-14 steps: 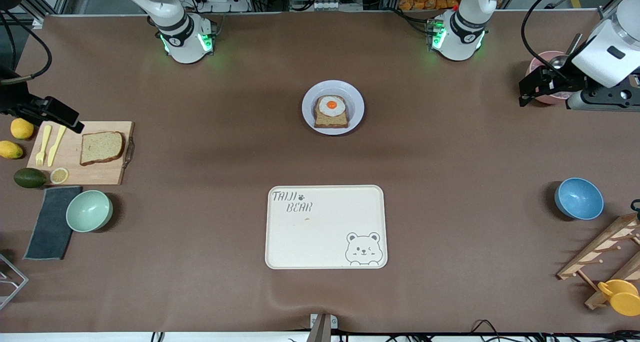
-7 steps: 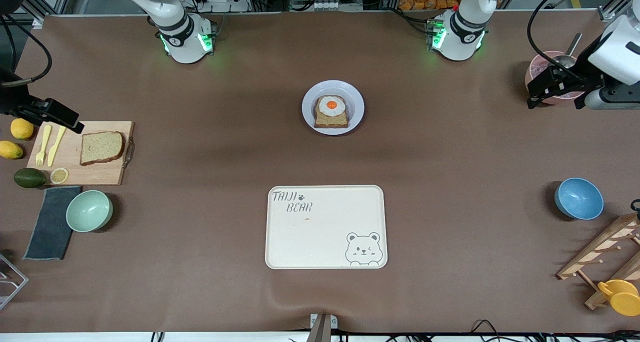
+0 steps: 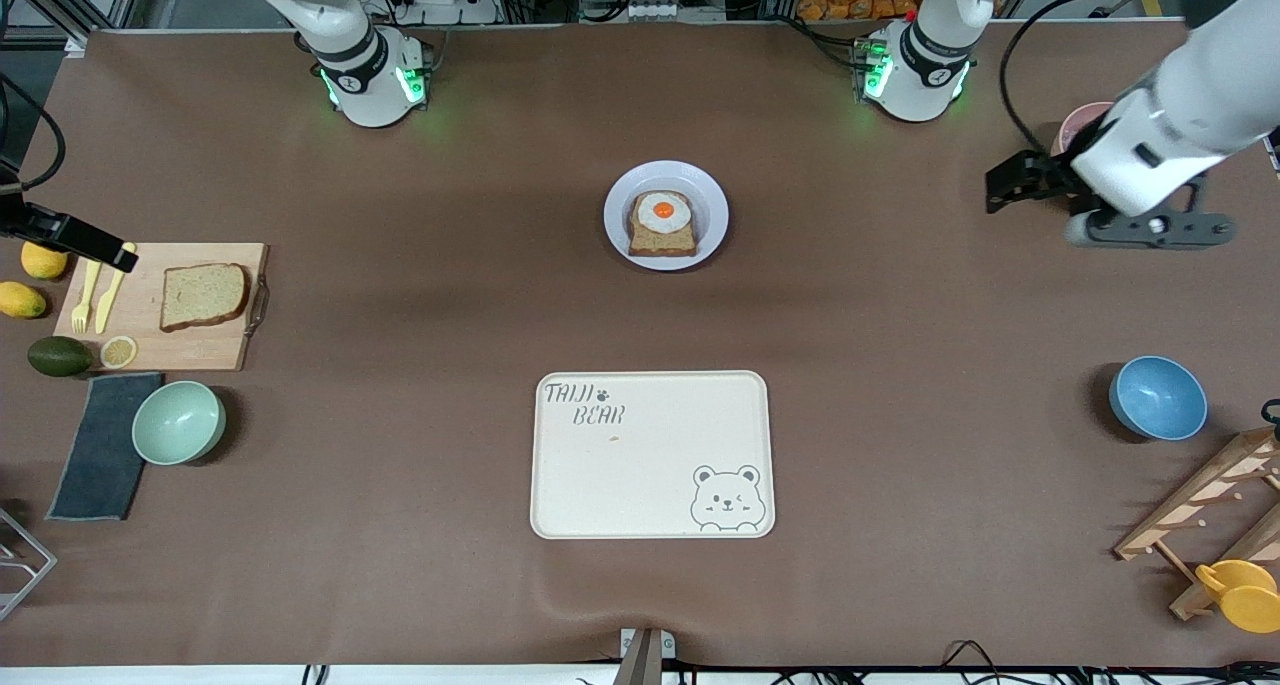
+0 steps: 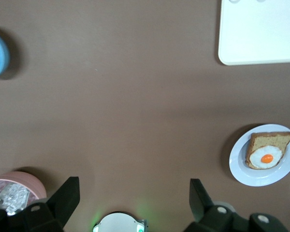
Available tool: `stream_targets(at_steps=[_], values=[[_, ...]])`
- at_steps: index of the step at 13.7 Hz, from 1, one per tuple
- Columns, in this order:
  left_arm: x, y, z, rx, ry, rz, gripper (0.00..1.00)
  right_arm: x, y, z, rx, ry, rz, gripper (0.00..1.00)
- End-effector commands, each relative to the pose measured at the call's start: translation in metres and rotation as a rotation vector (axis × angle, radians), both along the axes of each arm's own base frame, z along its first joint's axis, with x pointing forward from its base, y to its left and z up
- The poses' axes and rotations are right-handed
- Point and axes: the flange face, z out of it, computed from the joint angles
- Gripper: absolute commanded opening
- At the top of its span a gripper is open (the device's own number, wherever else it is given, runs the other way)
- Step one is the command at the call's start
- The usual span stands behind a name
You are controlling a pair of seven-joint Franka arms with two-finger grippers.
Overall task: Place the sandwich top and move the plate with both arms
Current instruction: 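Reach the right gripper to the bread slice while the left gripper advances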
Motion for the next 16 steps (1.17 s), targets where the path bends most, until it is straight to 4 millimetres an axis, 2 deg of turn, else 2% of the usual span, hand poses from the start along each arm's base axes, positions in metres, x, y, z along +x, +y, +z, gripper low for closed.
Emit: stream_targets(at_steps=[1,3,8,11,14,16], values=[[-0.005,-0.006,-0.011,-0.026,-0.034,0.014,1.0,0.001,-0.026,-0.021,0.006,0.03,0.006,1.0],[0.003,-0.006,-0.012,-0.06,-0.073,0.029,1.0,-0.001,-0.05,-0.041,0.017,0.037,0.016,1.0],[0.022,0.001,-0.026,-0.12,-0.136,0.078,1.0,-0.007,-0.09,-0.092,0.062,0.029,0.067,1.0],[0.03,0.026,-0.029,-0.119,-0.139,0.119,1.0,-0.009,-0.131,-0.122,0.095,0.029,0.117,1.0],[0.031,0.025,-0.03,-0.119,-0.14,0.109,1.0,-0.015,-0.161,-0.154,0.129,0.029,0.144,1.0],[0.032,0.022,-0.036,-0.118,-0.128,0.103,1.0,-0.023,-0.171,-0.177,0.128,0.007,0.19,1.0]])
